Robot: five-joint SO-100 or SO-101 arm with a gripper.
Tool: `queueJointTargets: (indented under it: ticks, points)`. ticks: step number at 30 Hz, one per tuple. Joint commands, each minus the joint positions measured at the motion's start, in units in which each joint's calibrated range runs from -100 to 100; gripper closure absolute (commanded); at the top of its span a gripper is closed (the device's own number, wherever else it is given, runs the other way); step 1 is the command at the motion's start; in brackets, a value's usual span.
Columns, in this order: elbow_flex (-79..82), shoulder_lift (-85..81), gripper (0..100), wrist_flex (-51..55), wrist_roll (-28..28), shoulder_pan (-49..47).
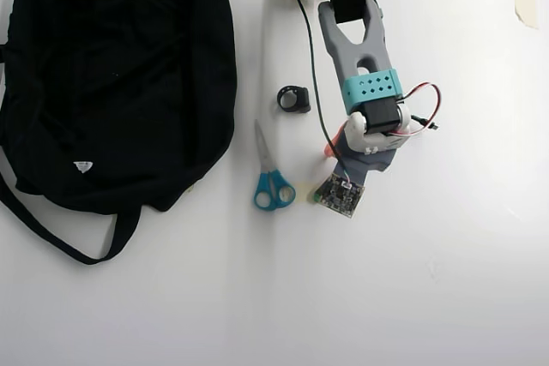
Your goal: Put the green marker into the black bag
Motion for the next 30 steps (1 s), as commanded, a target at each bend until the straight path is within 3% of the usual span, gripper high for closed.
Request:
queueJointTargets:
  ticks: [1, 9, 30]
  points:
    - [-3.5, 1.18, 78, 0.13, 0.55, -0.8]
    - [-11.14, 5.16, 75, 0.13, 1.54, -1.55]
    - [-11.32, 7.65, 76, -0.13, 1.96, -1.62]
